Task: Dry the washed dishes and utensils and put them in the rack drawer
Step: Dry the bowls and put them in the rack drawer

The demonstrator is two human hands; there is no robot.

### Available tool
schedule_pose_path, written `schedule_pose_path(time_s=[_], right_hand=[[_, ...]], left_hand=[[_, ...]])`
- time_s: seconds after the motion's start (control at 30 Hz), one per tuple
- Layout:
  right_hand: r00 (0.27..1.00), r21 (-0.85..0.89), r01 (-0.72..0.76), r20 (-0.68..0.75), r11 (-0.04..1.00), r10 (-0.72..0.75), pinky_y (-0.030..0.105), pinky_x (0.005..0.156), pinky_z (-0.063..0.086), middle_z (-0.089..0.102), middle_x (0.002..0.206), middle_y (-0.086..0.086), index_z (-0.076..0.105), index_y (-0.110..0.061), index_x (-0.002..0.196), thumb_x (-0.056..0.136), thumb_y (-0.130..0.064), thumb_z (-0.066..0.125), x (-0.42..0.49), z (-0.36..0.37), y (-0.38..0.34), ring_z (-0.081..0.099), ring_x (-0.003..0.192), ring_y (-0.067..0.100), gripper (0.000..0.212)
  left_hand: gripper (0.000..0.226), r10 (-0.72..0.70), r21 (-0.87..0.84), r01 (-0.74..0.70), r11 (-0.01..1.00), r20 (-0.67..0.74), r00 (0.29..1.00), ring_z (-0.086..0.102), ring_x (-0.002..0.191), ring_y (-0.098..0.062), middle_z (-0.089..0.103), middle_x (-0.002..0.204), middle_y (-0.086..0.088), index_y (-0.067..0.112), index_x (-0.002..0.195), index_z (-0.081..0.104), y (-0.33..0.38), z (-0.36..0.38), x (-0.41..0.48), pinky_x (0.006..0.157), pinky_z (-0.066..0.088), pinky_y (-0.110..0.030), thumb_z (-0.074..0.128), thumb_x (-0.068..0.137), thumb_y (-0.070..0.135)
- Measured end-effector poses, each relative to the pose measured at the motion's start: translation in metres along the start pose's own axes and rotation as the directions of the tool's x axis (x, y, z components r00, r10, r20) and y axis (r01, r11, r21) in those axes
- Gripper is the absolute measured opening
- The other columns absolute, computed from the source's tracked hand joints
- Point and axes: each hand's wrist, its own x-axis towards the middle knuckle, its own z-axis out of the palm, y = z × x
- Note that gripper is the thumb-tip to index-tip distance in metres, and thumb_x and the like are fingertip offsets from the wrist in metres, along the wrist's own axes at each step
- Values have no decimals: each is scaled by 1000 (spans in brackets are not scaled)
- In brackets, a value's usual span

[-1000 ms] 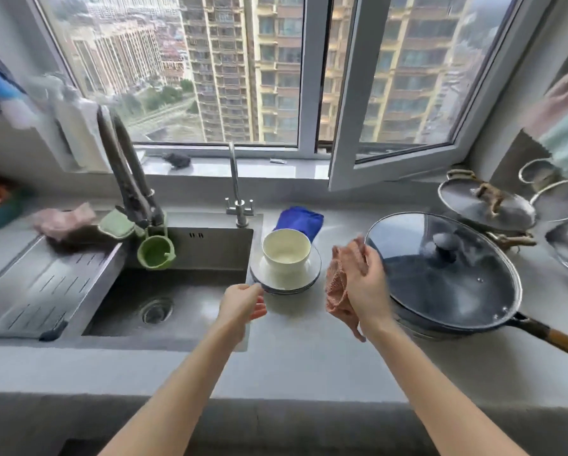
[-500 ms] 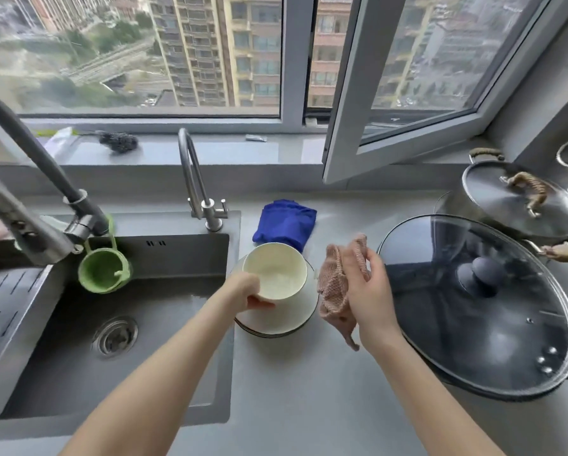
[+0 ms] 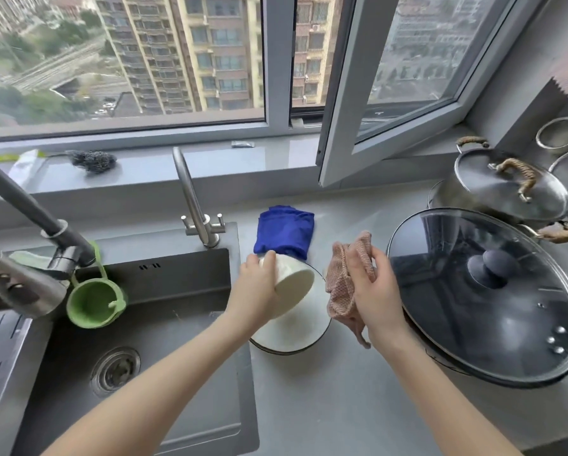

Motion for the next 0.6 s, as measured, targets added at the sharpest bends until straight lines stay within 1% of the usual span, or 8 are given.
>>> schedule_pose_path(time_s=[0.1,0.17,0.2,0.27,0.33,0.4,0.47,0.6], right_hand=[[999,-29,-11,-38,1000,10,54,89,51,68,109,-4,55,-37,114,69,-79,57,2,5,4,66,101,22,62],[999,-28,-5,-51,1000,4,51,91,51,69,108,-5,57,-34,113,71,-75,55,3,5,3,66,101,18,59],[999,-18,6,-50,1000,-7,50,91,51,69,106,-7,58,-33,113,74,-72,55,1,6,2,66,101,16,56],[999,-76,46,-15,996,-48,47,88,52,71,99,-10,59,-36,110,80,-67,51,-5,10,4,67,95,13,44],[991,-239,128,78,963,-112,43,81,53,70,90,-8,59,-40,107,87,-64,43,-14,23,6,66,86,12,36],[946,-485,316,221,816,-235,35,84,49,68,102,-7,60,-39,115,90,-58,28,-22,44,13,61,95,15,45],[889,-662,458,334,593,-314,39,85,43,67,106,-8,60,-31,119,88,-49,15,-28,67,17,59,102,19,57],[902,-789,421,415,448,-117,55,106,23,63,114,-5,45,-32,132,81,-46,-4,-34,82,3,52,113,22,72]], left_hand=[[49,-13,-34,13,999,-11,1000,39,89,-26,42,110,-13,12,131,34,0,-6,0,69,38,-30,41,83,1],[49,-72,-185,74,980,16,997,47,87,-30,43,108,-13,15,131,37,-5,-12,-1,67,43,-33,38,83,3],[46,-138,-354,157,922,76,987,52,85,-31,44,109,-14,16,129,39,-7,-16,0,63,49,-35,38,84,6],[31,-215,-671,336,661,260,942,58,87,-31,49,112,-12,18,120,46,-13,-25,-1,52,55,-36,45,88,16],[27,-172,-771,395,499,359,918,60,95,-31,53,113,-10,20,112,51,-15,-31,-4,48,55,-33,51,92,37],[35,-124,-792,357,495,343,931,64,91,-30,59,107,-9,21,107,54,-12,-35,-8,48,53,-31,52,89,51],[42,-104,-785,291,547,281,954,68,79,-29,63,98,-9,21,105,56,-8,-38,-8,47,52,-30,54,84,58],[43,-94,-698,241,674,243,965,67,67,-30,63,91,-8,22,100,58,-10,-45,-7,42,49,-28,51,83,61]])
